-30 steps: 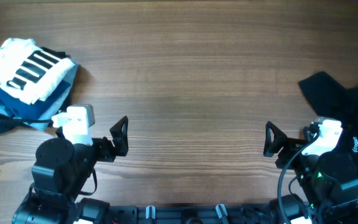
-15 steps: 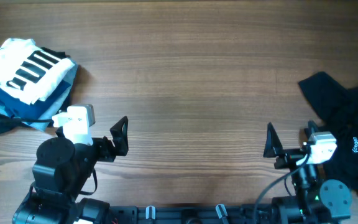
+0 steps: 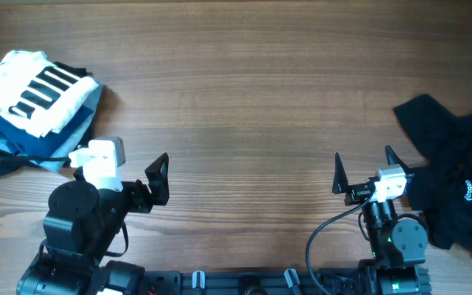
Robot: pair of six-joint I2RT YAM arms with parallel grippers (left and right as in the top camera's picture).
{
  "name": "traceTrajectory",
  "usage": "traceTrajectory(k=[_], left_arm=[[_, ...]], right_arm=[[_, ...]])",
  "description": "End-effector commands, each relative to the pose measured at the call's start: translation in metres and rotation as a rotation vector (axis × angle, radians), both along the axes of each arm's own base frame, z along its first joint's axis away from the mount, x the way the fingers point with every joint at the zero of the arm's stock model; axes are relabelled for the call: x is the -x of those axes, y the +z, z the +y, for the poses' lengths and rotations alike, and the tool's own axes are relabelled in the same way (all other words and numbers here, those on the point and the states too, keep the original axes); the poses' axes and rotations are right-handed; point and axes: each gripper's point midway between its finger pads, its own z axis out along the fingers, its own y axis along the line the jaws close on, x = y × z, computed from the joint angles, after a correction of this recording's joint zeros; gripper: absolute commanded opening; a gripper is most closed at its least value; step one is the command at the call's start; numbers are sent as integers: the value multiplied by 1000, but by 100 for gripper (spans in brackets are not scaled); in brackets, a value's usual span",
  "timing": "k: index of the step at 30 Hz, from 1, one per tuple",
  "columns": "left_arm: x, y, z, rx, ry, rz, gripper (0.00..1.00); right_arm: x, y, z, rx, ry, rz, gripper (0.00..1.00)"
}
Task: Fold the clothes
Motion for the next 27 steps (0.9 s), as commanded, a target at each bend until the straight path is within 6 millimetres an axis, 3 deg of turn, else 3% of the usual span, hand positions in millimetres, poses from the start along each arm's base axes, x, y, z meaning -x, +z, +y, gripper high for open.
traceTrajectory(k=[1,17,23,27], left_arm=[[0,-1,2,4,13,-1,100],[0,-1,2,2,15,-1,100],[15,-37,41,-6,171,99,100],[18,-74,44,2,186,39,100]], right_arm=[[1,2,1,12,10,-9,100],[1,2,1,12,9,-9,100],[1,2,1,12,10,-9,100],[1,2,1,12,9,-9,100]])
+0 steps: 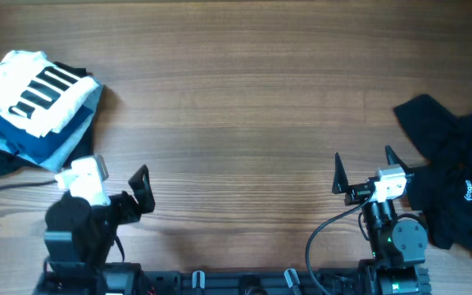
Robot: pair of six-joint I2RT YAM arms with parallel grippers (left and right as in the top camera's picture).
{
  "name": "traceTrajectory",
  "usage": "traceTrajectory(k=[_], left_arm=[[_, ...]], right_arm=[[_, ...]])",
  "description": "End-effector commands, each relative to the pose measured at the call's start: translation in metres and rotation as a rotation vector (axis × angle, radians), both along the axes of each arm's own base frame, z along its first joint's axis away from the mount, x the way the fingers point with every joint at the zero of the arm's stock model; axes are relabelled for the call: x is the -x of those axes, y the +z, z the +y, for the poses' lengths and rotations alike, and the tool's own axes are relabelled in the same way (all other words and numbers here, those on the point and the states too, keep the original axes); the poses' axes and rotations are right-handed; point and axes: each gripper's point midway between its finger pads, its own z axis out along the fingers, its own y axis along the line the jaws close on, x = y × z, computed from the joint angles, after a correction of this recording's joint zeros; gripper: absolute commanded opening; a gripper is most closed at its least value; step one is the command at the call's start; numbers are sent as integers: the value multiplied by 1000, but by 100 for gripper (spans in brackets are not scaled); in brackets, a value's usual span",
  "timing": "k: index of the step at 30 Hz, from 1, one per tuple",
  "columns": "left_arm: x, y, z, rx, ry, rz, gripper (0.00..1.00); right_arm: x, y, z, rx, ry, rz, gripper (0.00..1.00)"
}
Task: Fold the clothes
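Observation:
A crumpled black garment (453,164) with a small white logo lies at the table's right edge. At the far left sits a stack of clothes: a white piece with black stripes (35,94) on top of a blue one (56,141), with a black one under them. My right gripper (364,169) stands open just left of the black garment, holding nothing. My left gripper (140,190) is low at the front left, below the stack and apart from it. Its fingers overlap in this view.
The wooden table (236,98) stretches between the stack and the black garment. Both arm bases and a cable (326,229) sit along the front edge.
My left arm has drawn back toward the front left, its gripper now lower and further left. The right arm and all the clothes are unchanged.

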Motion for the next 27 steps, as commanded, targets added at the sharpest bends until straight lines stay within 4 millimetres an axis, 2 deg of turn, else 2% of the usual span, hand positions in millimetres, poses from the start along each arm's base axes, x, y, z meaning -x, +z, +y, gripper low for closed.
traceTrajectory(k=[1,2,4,8,11,13,15,27], left_arm=[[-4,-38,-2,8,-9,-77,100],[-15,-54,-2,36,3,-170,100],[-27,-61,-2,41,2,-270,100],[-43,-52,0,36,11,-493,100],[-43,-41,5,-19,15,-545,100],[-43,-43,5,-48,7,-539,100],[-42,-58,3,-36,3,-477,100],[-42,-57,1,-32,-9,-484,100]], right_arm=[[1,2,1,12,9,-9,100],[1,2,1,12,9,-9,100],[1,2,1,12,9,-9,100],[1,2,1,12,9,-9,100],[1,2,1,12,9,-9,100],[1,2,1,12,9,-9,100],[1,2,1,12,9,-9,100],[1,2,1,12,9,-9,100]])
